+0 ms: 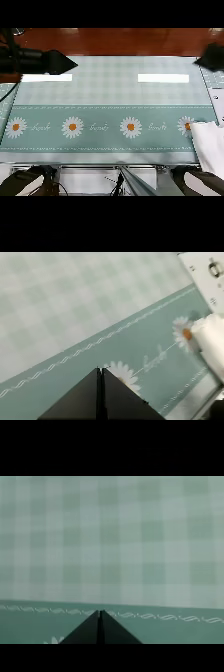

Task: Fold the shirts.

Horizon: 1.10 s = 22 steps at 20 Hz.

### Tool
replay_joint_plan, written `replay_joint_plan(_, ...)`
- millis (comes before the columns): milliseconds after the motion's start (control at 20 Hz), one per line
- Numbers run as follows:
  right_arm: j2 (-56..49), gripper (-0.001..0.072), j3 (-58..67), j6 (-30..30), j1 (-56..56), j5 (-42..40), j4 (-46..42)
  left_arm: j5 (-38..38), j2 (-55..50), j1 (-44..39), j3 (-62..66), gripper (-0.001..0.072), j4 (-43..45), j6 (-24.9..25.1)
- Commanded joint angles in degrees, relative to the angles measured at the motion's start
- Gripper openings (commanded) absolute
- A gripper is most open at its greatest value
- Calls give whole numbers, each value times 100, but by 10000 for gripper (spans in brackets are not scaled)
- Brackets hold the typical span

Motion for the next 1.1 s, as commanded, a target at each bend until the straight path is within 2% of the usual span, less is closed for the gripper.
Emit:
replay_joint_plan(0,-621,33,-785,675,1832,-254,-1836,-61,-168,-669,-299,19,2385,-979)
replay_joint_plan(100,-767,33,-1150,774,1749,-223,-1867,-76,-173,-529,-979,19,2918,-1296)
replay_joint_plan(250,-785,33,-1202,831,1342,-153,-1899,15,-229,-116,-1523,20,2916,-1292)
replay_joint_plan(450,-787,34,-1202,826,1016,-98,-1934,13,-234,85,-1561,20,2918,-1287)
replay_joint_plan(1050,-787,34,-1202,824,1001,87,-1943,-11,-234,81,-1563,20,2916,-1290)
